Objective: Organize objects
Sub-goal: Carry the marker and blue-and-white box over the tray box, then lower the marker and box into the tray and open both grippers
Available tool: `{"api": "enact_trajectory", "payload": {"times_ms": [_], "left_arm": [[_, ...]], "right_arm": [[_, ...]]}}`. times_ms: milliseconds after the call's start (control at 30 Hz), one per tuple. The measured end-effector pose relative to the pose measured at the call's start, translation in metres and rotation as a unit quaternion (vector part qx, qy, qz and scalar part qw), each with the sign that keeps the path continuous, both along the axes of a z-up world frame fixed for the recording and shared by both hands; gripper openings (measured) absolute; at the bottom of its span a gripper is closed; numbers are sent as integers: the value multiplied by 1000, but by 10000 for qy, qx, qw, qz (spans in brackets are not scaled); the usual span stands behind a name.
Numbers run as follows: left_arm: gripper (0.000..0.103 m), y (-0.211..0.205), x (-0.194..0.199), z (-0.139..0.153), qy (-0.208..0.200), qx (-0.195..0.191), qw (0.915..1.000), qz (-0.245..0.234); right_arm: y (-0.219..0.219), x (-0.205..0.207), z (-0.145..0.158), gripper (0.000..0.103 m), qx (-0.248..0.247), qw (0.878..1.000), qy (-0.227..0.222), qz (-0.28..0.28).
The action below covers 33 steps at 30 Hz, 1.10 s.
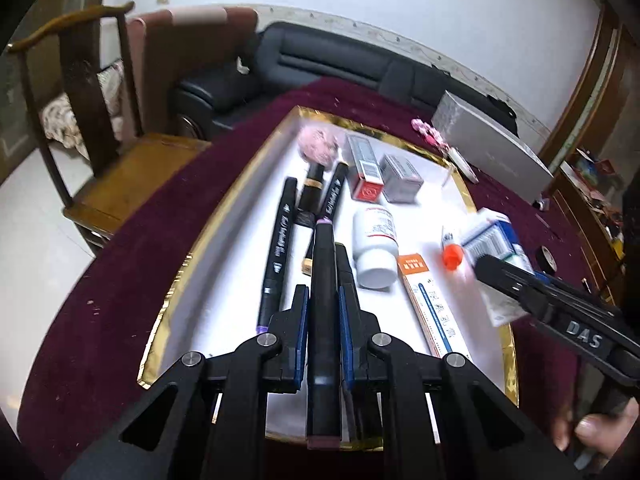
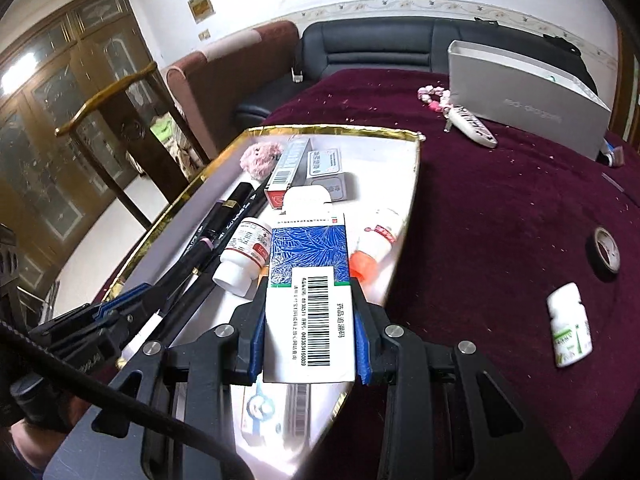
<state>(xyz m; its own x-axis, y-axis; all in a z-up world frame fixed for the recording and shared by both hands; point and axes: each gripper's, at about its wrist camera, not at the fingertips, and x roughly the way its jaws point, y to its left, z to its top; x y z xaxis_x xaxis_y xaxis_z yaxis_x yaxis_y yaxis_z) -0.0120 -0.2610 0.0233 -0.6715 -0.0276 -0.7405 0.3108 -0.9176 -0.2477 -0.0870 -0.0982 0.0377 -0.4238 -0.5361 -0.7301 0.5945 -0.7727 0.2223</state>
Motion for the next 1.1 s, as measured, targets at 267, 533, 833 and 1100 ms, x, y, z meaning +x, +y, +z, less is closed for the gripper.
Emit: {"api": "enact_trajectory", "payload": {"times_ms": [267, 533, 833, 1100], "left_arm": [[11, -9, -15, -6, -226, 46, 9996, -137], [11, 3, -29, -12, -405, 5, 9981, -453], [12, 8, -21, -6, -438, 82, 9973, -589], [13, 19, -11, 15, -253, 116, 9983, -514]], "right_arm": [[-24, -13, -10, 32, 428, 9990, -96, 41], [-44, -28, -22, 32, 895, 9958, -207, 14], [-37, -30, -24, 39, 895, 9952, -379, 81], [-7, -11, -3, 48, 554, 9984, -128, 32]]}}
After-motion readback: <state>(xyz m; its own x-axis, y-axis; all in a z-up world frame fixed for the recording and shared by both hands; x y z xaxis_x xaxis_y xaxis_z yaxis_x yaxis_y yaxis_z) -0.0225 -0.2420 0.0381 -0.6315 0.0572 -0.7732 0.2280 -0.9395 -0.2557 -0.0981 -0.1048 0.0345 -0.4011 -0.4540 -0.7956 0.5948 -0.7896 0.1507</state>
